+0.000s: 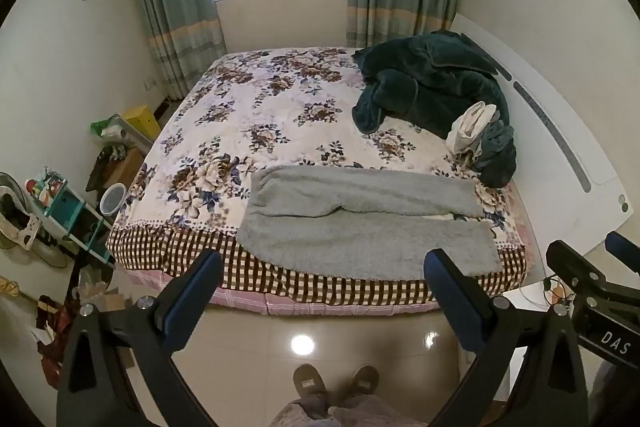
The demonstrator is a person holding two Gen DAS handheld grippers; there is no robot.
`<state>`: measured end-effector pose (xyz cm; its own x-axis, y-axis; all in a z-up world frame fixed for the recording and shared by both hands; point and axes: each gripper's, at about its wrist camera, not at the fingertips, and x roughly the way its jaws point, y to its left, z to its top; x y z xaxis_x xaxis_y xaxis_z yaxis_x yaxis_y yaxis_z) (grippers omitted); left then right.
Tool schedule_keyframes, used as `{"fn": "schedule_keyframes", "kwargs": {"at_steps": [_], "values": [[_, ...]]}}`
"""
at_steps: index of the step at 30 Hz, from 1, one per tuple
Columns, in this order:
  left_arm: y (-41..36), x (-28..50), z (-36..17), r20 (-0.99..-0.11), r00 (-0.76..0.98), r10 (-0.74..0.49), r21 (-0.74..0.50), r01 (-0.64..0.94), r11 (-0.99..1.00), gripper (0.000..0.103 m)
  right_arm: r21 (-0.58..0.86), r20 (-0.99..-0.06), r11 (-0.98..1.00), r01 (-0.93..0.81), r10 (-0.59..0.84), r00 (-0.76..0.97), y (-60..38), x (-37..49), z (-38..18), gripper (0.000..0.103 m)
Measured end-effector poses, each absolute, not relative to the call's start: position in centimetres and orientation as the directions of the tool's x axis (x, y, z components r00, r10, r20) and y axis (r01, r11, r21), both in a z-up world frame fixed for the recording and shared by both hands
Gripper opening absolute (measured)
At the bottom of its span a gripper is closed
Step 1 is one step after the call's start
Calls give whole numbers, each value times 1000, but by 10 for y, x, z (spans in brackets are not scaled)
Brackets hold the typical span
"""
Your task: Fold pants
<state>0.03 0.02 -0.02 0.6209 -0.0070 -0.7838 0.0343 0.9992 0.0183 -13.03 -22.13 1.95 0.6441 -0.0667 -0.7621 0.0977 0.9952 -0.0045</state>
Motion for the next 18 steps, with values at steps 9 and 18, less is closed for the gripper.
{"fn": "schedule_keyframes", "kwargs": {"at_steps": [9, 18], "values": [[1, 0, 0, -781, 625, -11, 12, 33, 999, 103, 2, -763, 995, 95, -60, 643, -221, -130, 19, 103], [5, 7, 2, -773, 634, -8, 15, 30, 999, 103, -1, -762, 995, 97, -64, 645, -216, -128, 21, 103]]}}
